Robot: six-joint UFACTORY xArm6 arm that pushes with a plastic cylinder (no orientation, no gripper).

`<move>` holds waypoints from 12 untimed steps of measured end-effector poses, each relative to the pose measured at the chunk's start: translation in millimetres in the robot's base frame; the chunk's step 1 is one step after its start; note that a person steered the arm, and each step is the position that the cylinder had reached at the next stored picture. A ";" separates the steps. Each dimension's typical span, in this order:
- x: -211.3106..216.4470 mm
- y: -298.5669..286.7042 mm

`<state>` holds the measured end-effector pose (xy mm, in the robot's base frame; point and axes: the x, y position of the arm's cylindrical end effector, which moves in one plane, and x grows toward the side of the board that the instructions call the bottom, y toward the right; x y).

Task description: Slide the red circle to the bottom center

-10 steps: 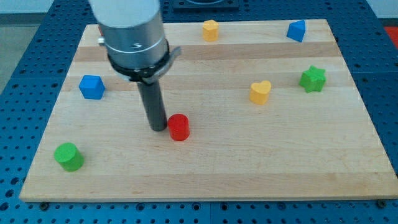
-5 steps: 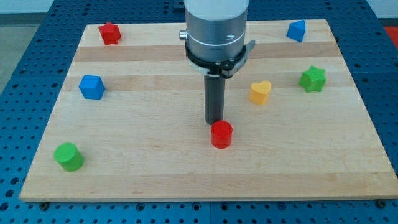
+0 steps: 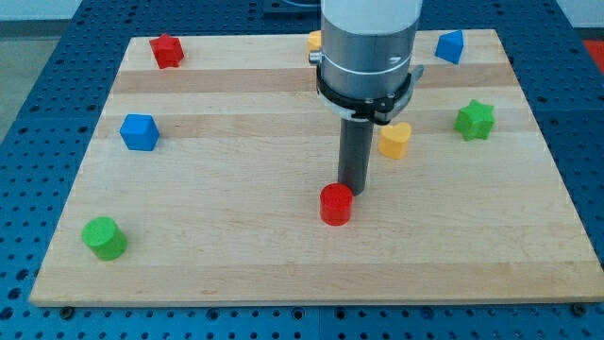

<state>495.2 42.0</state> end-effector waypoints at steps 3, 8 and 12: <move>-10.9 -2.9; 3.6 -8.9; 27.1 -9.3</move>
<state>522.3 32.7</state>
